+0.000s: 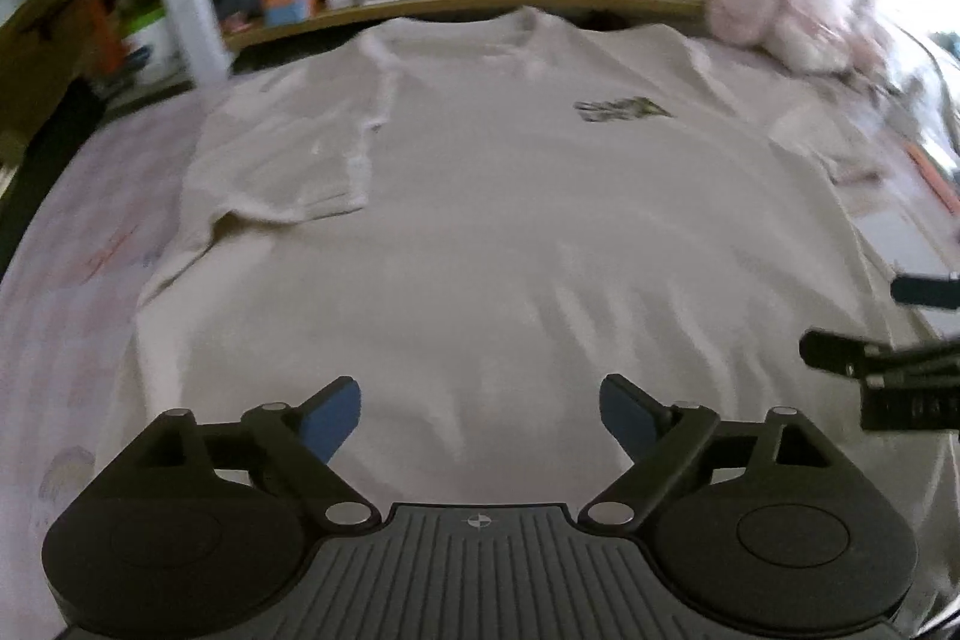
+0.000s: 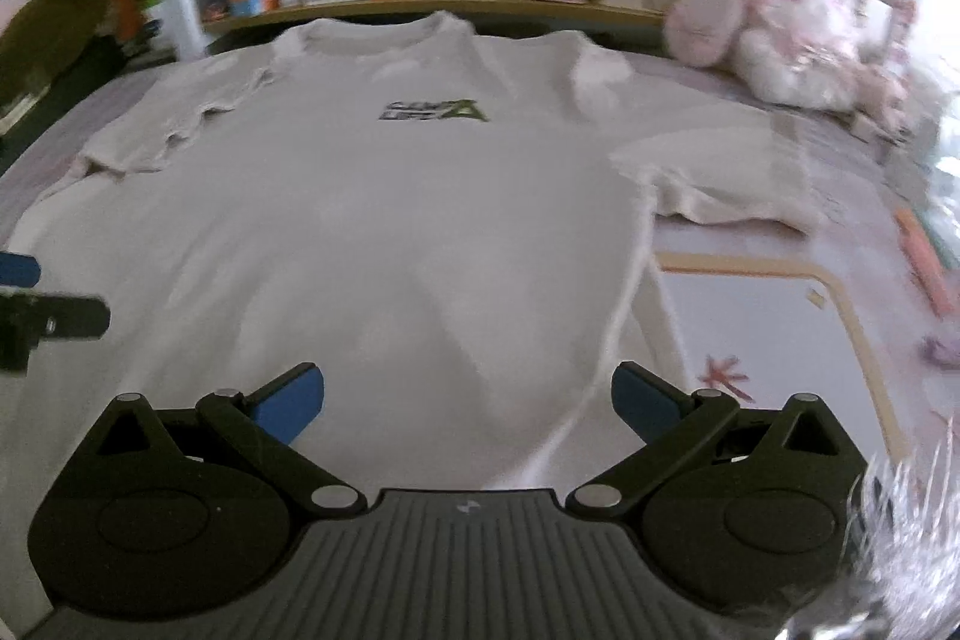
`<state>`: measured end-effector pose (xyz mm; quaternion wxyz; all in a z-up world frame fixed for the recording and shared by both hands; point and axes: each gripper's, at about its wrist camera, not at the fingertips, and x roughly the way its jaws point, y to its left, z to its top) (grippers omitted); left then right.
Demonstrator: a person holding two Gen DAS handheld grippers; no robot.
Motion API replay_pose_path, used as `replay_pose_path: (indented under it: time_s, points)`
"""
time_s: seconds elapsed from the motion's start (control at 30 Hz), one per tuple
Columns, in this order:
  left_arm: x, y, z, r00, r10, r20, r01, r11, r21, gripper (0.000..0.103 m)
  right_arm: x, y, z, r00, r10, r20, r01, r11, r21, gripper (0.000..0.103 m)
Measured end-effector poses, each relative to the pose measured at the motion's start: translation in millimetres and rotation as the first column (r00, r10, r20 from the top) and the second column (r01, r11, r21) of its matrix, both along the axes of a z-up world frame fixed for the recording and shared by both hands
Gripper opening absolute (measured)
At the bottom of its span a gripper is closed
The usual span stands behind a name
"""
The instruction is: Fold clothes
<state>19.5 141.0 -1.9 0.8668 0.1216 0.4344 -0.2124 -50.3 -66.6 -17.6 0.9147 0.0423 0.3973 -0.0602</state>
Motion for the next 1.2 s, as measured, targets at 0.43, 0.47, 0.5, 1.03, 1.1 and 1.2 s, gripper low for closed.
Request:
replay_pose_path:
  time_s: [0.43,0.47,0.5,1.03,1.1,1.2]
  points:
    - [-3.9,1.7,-3.2,0.983,-0.182,0.011,0.183,0.982,-0.053,0.091,-38.0,12.8,13.9,0.973,-0.228,-0.017,0.228,0.973,-0.03,0.103]
    - [-3.0,2.8,-4.3,0.983,-0.186,0.004,0.186,0.981,-0.063,0.091,-40.8,14.3,15.7,0.971,-0.239,-0.015,0.239,0.97,-0.037,0.103]
    - [-2.0,3.4,-5.2,0.982,-0.19,-0.004,0.189,0.979,-0.073,0.091,-43.7,15.2,17.7,0.968,-0.25,-0.012,0.25,0.967,-0.043,0.103]
    - [10.3,8.2,0.8,0.999,-0.04,-0.004,0.04,0.992,-0.123,0.091,-35.5,-35.3,27.5,0.942,-0.334,0.025,0.334,0.943,0.006,0.103]
    - [10.9,3.1,1.1,1.0,0.002,-0.007,-0.002,0.993,-0.118,0.091,-29.6,-50.1,26.7,0.949,-0.314,0.03,0.313,0.949,0.033,0.103]
    - [8.5,-13.3,0.4,0.999,0.049,-0.009,-0.05,0.993,-0.103,0.091,-19.7,-76.3,25.1,0.961,-0.275,0.031,0.273,0.961,0.051,0.103]
